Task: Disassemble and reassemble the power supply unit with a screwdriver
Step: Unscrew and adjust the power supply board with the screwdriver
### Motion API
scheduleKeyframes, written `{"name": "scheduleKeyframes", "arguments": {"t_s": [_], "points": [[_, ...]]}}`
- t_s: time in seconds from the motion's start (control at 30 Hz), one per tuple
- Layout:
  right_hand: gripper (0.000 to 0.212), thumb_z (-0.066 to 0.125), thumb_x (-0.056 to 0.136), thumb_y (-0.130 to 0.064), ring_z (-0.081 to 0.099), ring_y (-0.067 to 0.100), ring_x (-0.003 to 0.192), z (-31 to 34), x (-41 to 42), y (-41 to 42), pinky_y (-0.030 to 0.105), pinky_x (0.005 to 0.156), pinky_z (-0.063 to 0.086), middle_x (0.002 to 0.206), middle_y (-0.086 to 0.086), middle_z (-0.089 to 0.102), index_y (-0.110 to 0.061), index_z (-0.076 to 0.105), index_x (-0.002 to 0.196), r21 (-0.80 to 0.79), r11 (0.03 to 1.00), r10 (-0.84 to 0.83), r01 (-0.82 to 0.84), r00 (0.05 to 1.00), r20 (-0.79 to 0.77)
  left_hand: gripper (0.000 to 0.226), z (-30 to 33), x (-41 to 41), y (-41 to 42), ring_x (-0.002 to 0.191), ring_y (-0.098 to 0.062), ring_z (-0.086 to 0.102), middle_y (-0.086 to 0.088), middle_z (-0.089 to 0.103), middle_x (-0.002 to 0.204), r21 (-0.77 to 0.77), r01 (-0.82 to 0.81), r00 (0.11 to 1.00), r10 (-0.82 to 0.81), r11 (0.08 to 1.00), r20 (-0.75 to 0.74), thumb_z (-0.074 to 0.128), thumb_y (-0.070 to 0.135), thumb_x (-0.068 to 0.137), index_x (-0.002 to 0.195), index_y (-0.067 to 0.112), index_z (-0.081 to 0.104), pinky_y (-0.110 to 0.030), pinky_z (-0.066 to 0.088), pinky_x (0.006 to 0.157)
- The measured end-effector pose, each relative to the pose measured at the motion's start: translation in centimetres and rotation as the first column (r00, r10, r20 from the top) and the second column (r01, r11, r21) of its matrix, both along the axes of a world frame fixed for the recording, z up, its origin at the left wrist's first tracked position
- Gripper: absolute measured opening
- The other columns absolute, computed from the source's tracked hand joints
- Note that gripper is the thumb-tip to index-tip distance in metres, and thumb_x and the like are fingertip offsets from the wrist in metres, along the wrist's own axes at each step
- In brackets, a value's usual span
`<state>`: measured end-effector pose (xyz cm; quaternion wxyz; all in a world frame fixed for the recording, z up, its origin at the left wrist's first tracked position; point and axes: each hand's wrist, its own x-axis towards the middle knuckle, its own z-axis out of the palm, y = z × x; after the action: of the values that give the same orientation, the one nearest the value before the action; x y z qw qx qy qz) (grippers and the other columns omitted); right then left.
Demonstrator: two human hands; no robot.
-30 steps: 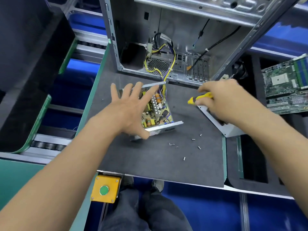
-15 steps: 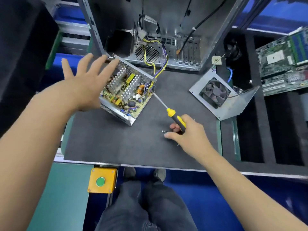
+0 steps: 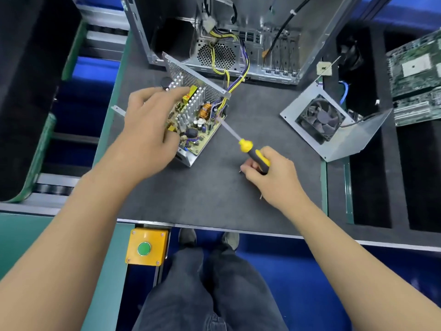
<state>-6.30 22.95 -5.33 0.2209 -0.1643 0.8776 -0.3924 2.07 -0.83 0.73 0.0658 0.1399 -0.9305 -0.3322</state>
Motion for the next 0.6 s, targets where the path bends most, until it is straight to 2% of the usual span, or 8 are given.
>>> {"name": "scheduleKeyframes", "arguments": {"t_s": [0.07, 0.13, 0.2, 0.27, 0.37, 0.47, 0.6], "points": [[0.029, 0.073, 0.086, -0.024, 0.05, 0.0, 0.061, 0.8, -0.2, 0.2, 0.01, 0.055, 0.039, 0.075, -0.019, 0.068, -0.025, 0.049, 0.071, -0.147, 0.981, -0.108, 0.127, 0.985, 0.133, 0.071, -0.4, 0.3, 0.4, 0.127, -0.015, 0.031, 0.007, 0.055, 0.135, -0.007, -0.048, 0.993, 0.047, 0.999, -0.11, 0.048, -0.01, 0.079, 0.144, 0.018, 0.047, -0.026, 0.035, 0.107], [0.026, 0.076, 0.083, -0.026, 0.051, 0.005, 0.066, 1.6, -0.4, 0.3, 0.012, 0.064, 0.041, 0.081, -0.014, 0.07, -0.033, 0.055, 0.069, -0.277, 0.93, -0.159, 0.241, 0.944, 0.289, 0.053, -0.6, 0.4, 1.2, 0.114, -0.02, 0.039, 0.007, 0.062, 0.121, -0.06, -0.084, 0.963, 0.066, 0.995, -0.262, 0.055, -0.005, 0.083, 0.132, 0.012, 0.058, -0.013, 0.03, 0.1], [0.026, 0.079, 0.075, -0.027, 0.049, 0.016, 0.074, 2.4, -0.4, 0.2, 0.025, 0.069, 0.04, 0.084, -0.006, 0.071, -0.034, 0.054, 0.071, -0.395, 0.849, -0.155, 0.353, 0.879, 0.451, 0.031, -0.7, 0.4, 2.8, 0.098, -0.02, 0.052, 0.005, 0.065, 0.105, -0.084, -0.047, 0.925, 0.011, 0.995, -0.38, 0.065, 0.001, 0.087, 0.117, 0.008, 0.067, -0.021, 0.039, 0.093], [0.036, 0.082, 0.068, -0.028, 0.045, 0.021, 0.08, 2.9, -0.4, 0.0, 0.029, 0.067, 0.038, 0.087, 0.001, 0.07, -0.029, 0.047, 0.078, -0.464, 0.776, -0.118, 0.427, 0.821, 0.559, 0.017, -1.1, 0.3, 5.1, 0.084, -0.014, 0.058, 0.0, 0.068, 0.094, -0.021, 0.052, 0.912, -0.056, 0.998, -0.406, 0.072, 0.006, 0.088, 0.105, 0.006, 0.072, -0.025, 0.048, 0.082], [0.041, 0.082, 0.068, -0.029, 0.043, 0.024, 0.082, 3.6, -0.2, -0.2, 0.028, 0.064, 0.037, 0.088, 0.006, 0.069, -0.026, 0.042, 0.077, -0.508, 0.756, -0.076, 0.412, 0.827, 0.557, 0.016, -1.9, -0.2, 8.2, 0.078, -0.011, 0.064, -0.003, 0.072, 0.09, 0.175, 0.082, 0.927, -0.011, 0.981, -0.374, 0.077, 0.009, 0.085, 0.1, 0.005, 0.075, -0.027, 0.052, 0.074], [0.04, 0.08, 0.071, -0.03, 0.041, 0.023, 0.074, 4.4, 0.0, -0.2, 0.032, 0.065, 0.036, 0.084, 0.004, 0.07, -0.026, 0.04, 0.075, -0.502, 0.781, -0.085, 0.371, 0.86, 0.502, 0.011, -2.6, -0.8, 9.4, 0.078, -0.012, 0.066, -0.003, 0.074, 0.088, 0.248, 0.059, 0.906, 0.052, 0.967, -0.42, 0.078, 0.007, 0.084, 0.094, 0.005, 0.078, -0.03, 0.053, 0.069], [0.026, 0.078, 0.073, -0.031, 0.051, 0.021, 0.073, 5.4, 0.1, 0.0, 0.035, 0.071, 0.041, 0.08, 0.004, 0.067, -0.033, 0.053, 0.063, -0.47, 0.805, -0.129, 0.362, 0.88, 0.457, 0.006, -3.0, -1.2, 9.7, 0.074, -0.013, 0.069, 0.001, 0.074, 0.082, 0.388, 0.04, 0.901, 0.135, 0.921, -0.412, 0.075, 0.006, 0.085, 0.09, 0.008, 0.079, -0.031, 0.054, 0.067]]}}
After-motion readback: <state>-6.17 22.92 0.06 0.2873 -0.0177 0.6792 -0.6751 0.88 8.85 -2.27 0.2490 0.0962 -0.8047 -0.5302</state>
